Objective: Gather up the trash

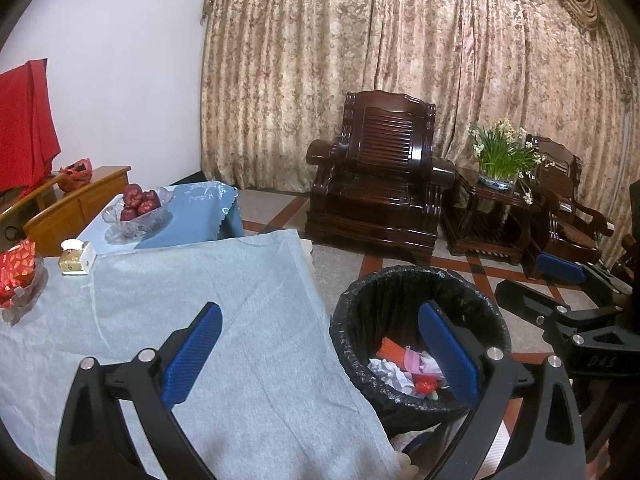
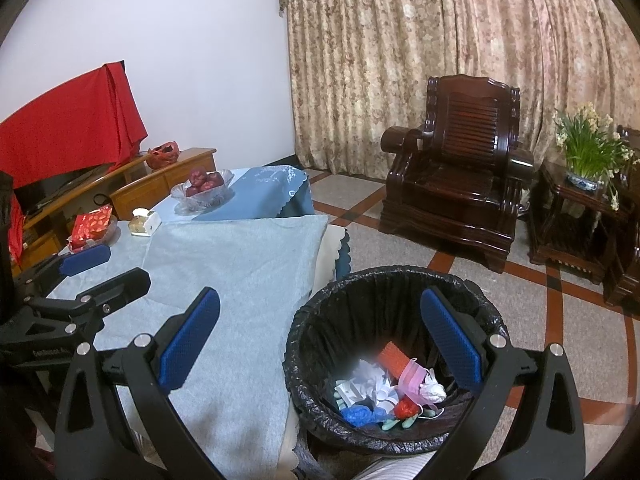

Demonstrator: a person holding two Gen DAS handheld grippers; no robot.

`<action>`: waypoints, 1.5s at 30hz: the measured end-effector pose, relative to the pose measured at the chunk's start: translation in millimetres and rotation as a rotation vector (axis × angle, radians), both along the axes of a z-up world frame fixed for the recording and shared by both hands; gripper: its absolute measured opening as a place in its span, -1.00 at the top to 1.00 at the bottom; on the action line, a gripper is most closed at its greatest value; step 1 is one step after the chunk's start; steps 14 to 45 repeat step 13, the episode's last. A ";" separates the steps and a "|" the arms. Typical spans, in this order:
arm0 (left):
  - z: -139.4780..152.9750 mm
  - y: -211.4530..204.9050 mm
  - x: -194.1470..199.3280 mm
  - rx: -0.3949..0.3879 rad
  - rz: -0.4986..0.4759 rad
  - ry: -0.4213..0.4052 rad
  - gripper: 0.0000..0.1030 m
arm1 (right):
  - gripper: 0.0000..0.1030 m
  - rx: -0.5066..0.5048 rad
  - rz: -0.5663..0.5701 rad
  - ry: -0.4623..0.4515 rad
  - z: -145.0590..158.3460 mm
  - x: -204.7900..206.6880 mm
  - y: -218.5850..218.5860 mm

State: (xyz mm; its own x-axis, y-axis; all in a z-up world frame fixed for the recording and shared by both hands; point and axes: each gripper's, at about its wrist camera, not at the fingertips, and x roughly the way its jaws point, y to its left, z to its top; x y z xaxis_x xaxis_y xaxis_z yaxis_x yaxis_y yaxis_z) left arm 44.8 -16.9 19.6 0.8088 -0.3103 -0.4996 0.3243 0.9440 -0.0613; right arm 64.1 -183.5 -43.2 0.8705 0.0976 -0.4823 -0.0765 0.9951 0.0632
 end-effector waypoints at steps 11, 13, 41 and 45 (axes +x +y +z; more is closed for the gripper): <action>-4.4 8.1 8.3 0.003 0.009 0.017 -0.88 | -0.90 0.002 -0.003 0.005 -6.1 -0.7 0.1; -5.9 10.6 9.7 0.003 0.011 0.019 -0.88 | -0.90 0.002 -0.003 0.007 -9.0 -2.4 1.8; -5.9 10.6 9.7 0.003 0.011 0.019 -0.88 | -0.90 0.002 -0.003 0.007 -9.0 -2.4 1.8; -5.9 10.6 9.7 0.003 0.011 0.019 -0.88 | -0.90 0.002 -0.003 0.007 -9.0 -2.4 1.8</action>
